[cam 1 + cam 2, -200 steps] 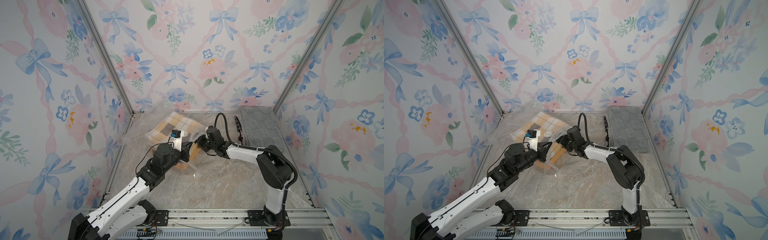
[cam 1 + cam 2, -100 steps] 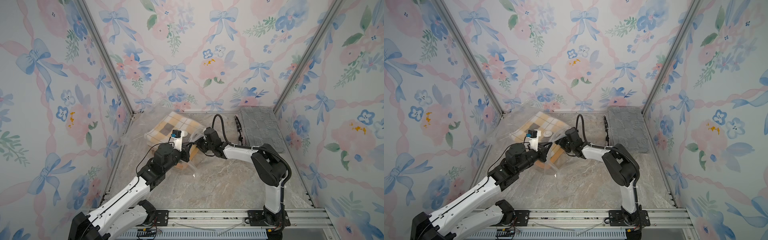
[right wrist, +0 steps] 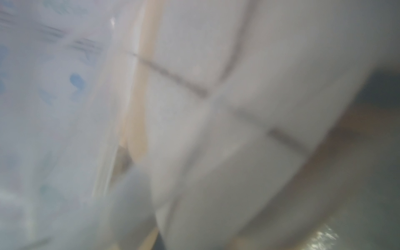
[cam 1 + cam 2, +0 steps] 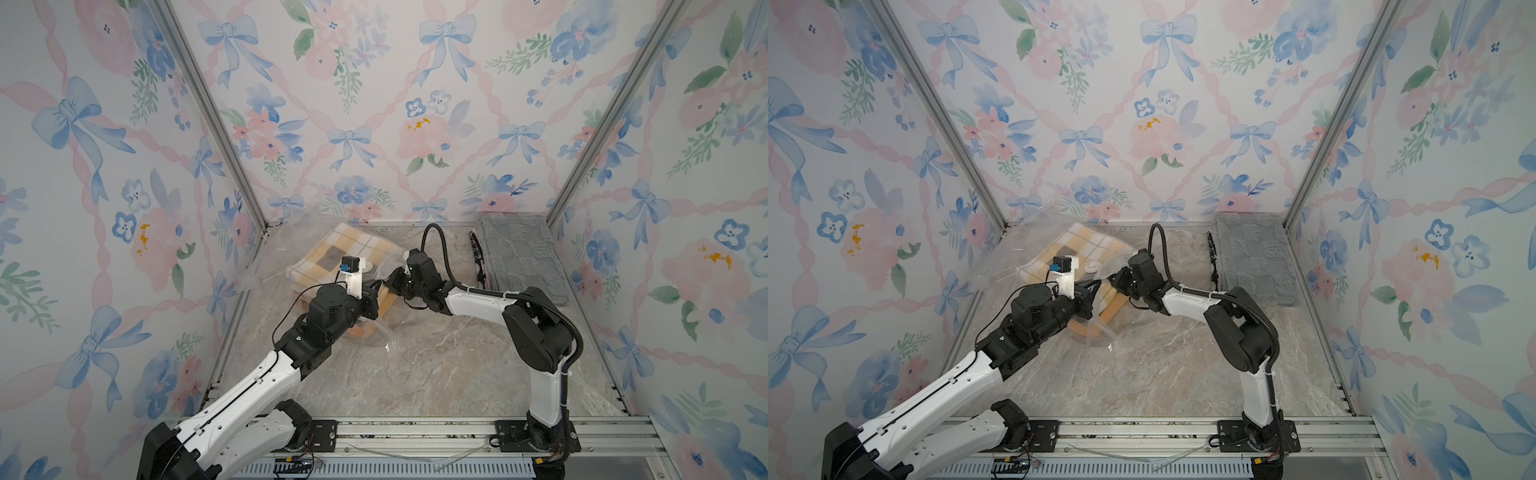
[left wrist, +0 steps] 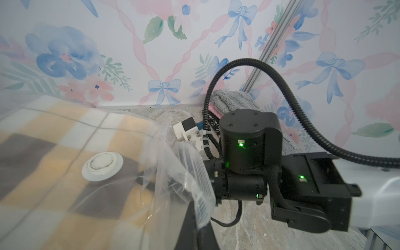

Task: Take the blanket out of the vacuum bag
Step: Take out the blanket from the vacuum bag.

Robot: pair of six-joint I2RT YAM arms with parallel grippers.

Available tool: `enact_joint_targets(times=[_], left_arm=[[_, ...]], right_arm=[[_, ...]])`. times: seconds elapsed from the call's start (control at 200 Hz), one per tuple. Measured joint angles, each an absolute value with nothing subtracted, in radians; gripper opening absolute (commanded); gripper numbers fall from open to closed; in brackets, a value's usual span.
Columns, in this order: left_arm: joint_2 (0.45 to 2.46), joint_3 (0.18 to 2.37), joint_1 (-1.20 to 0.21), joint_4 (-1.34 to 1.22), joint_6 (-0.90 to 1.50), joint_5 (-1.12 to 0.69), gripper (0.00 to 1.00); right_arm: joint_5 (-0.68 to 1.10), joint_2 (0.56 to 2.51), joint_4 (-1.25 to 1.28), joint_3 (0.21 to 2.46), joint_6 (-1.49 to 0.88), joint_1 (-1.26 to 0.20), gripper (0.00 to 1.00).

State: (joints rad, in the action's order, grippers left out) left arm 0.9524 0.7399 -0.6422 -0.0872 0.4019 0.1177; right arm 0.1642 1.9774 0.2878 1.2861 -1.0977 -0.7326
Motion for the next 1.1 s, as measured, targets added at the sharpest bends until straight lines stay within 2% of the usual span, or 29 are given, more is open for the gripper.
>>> enact_joint_targets(times=[0.205,0.62,0.82,1.1], left_arm=[[0.983,0.791,-0.594,-0.109,0.405,0.228,0.00],[1.136,0.947,-0.569,-0.104,0.380,0.236,0.00],[1.116,0.926,-0.561,-0.105,0.358,0.222,0.00],[0.995,0.756,-0.555,-0.107,0.367,0.110,0.00]], right_arm=[[0.159,1.905,0.271,1.286,-1.080,-0.755,0.00],[0.075,1.814,0.229,1.237,-1.040,-0.807,0.00],[0.091,1.707,0.105,1.229,-0.987,-0.756,0.00],[0.230,1.725,0.020,1.266,-0.946,-0.624,0.00]])
